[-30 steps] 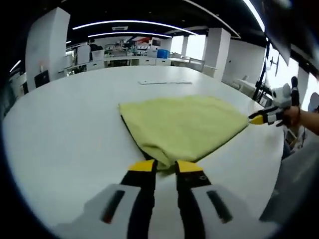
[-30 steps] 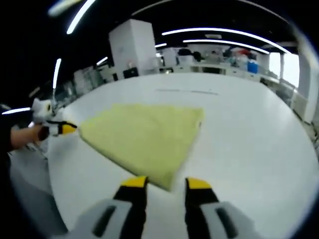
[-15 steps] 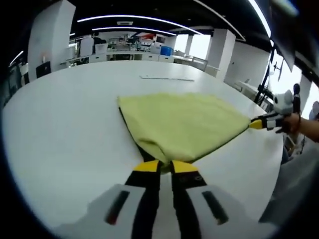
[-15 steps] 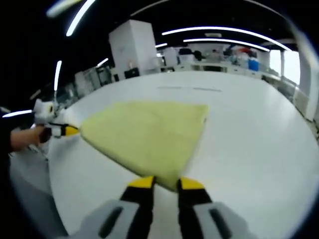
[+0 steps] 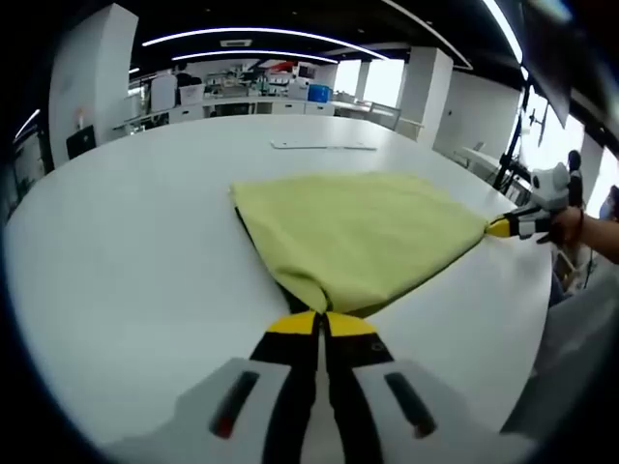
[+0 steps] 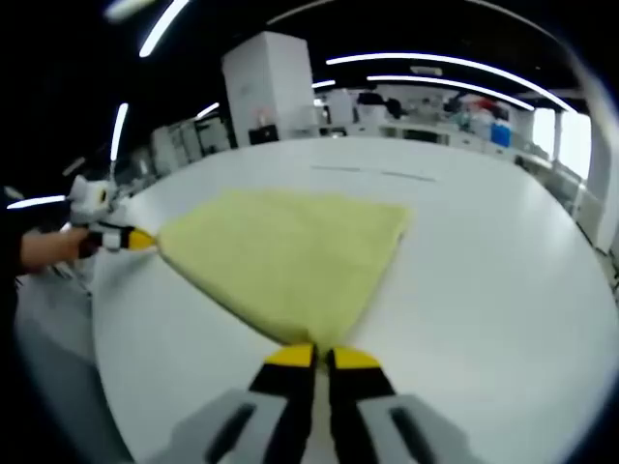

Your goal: Fold the garment on the visible template until the final outline fits inside the template.

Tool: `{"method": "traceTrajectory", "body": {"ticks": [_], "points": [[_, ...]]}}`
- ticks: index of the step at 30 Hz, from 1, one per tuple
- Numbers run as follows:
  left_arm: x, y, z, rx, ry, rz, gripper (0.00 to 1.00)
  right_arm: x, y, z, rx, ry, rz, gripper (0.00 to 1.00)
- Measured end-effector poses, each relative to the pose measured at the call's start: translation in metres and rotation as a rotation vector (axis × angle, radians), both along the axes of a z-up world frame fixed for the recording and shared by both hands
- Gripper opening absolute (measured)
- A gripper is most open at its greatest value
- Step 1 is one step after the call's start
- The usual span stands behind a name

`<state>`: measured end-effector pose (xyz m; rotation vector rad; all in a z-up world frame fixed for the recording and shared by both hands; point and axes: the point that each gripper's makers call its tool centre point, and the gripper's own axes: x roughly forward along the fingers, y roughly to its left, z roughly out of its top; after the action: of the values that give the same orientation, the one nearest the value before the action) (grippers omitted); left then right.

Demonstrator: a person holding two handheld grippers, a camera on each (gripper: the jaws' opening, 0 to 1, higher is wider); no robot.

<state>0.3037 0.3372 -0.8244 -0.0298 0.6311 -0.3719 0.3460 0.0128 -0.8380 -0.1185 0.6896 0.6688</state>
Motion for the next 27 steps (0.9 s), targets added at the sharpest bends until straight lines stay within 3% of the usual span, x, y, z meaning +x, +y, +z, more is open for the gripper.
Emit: {"method": "traceTrajectory", "body": {"ticks": [8, 15, 22, 27], "points": [[-0.01, 0.018, -0.003, 0.088, 0.018, -0.043, 0.0, 0.002, -0.006, 0.004, -0.013, -0.016, 0.002, 0.0], [-0.015, 0.025, -0.011, 0.294, -0.003, -0.208, 0.0, -0.005, -0.003, 0.001, -0.002, 0.006, 0.001, 0.0], [-0.018, 0.027, -0.015, 0.232, 0.016, -0.186, 0.0, -0.009, -0.005, 0.001, -0.006, 0.018, 0.008, 0.0], [-0.023, 0.026, -0.017, 0.238, 0.033, -0.197, 0.0, -0.017, -0.005, 0.001, -0.006, 0.029, 0.012, 0.0]]}}
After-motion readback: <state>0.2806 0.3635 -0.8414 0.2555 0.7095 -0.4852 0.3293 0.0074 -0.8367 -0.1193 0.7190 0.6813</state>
